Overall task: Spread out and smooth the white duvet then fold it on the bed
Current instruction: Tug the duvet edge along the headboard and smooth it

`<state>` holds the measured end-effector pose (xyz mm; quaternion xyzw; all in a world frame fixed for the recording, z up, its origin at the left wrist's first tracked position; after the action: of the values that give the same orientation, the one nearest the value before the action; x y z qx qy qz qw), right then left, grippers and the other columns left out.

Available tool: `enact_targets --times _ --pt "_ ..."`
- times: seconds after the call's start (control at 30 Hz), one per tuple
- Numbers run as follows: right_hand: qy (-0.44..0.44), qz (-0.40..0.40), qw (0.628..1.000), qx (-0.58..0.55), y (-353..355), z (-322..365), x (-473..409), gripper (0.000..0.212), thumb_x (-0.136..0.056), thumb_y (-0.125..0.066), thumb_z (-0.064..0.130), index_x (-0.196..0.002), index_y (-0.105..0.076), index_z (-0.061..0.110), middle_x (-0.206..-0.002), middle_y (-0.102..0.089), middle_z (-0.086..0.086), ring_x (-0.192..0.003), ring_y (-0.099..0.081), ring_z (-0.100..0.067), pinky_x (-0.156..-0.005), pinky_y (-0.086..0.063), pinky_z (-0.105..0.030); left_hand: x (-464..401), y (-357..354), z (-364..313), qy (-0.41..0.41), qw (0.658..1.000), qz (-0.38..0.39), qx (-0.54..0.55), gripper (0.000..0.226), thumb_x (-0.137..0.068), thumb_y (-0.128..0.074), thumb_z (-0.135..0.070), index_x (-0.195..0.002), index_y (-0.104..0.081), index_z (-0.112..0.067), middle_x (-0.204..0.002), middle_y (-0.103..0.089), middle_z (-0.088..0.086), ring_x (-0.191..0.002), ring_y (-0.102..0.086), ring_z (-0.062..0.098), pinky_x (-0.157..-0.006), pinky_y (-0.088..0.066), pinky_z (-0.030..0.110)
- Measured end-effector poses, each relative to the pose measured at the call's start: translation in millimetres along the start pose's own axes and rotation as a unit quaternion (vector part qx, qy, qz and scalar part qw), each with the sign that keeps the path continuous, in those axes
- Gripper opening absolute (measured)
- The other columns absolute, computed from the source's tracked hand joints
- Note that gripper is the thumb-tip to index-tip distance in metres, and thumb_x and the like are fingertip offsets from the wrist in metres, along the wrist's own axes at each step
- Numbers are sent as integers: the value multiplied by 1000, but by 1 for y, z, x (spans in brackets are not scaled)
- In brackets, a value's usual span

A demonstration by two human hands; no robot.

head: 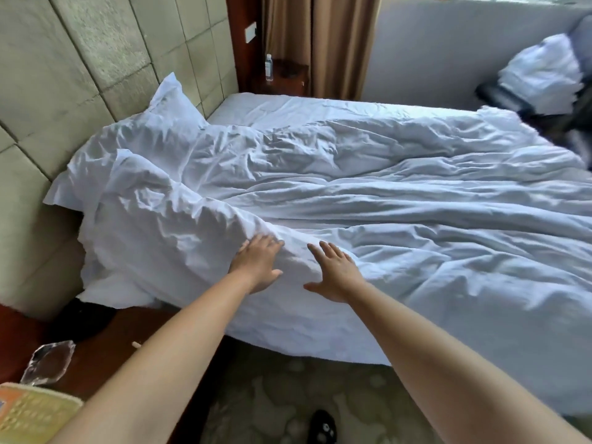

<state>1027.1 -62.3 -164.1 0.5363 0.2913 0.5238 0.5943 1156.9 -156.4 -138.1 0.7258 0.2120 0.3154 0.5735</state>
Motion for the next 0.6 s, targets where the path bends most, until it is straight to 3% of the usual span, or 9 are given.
enact_targets --times 0.27,0.5,0.6 --pt "-118 -22 992 -27 10 -109 97 91 -84 -61 54 -153 -5 29 -161 -4 -2 -148 -1 -19 -119 -10 -38 -12 -20 -139 -117 993 8 -34 68 -90 -58 -38 -149 -26 -24 -158 -17 3 -146 -11 20 -118 -16 42" --pt "-154 -31 987 -43 21 -232 162 90 -86 -59 54 -153 -4 29 -161 -3 0 -148 0 -18 -120 -9 -36 -28 -41 -294 -189 979 4 -72 65 -88 -61 -40 -145 -34 -24 -155 -25 2 -144 -19 20 -114 -24 39" --pt "-165 -30 984 -62 25 -301 193 89 -86 -59 54 -153 -5 29 -161 -3 1 -148 -1 -18 -119 -10 -37 -35 -62 -364 -183 982 20 -49 64 -87 -61 -39 -144 -36 -24 -153 -29 2 -143 -22 19 -113 -26 38"
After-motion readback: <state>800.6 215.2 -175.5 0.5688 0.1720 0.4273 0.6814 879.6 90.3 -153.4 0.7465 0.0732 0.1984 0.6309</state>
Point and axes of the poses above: each hand's wrist, its own x-axis away from the middle knuckle, its own y-axis out of the back of the hand, z = x × y, the point moved 6 cm from there along -x, towards the middle knuckle
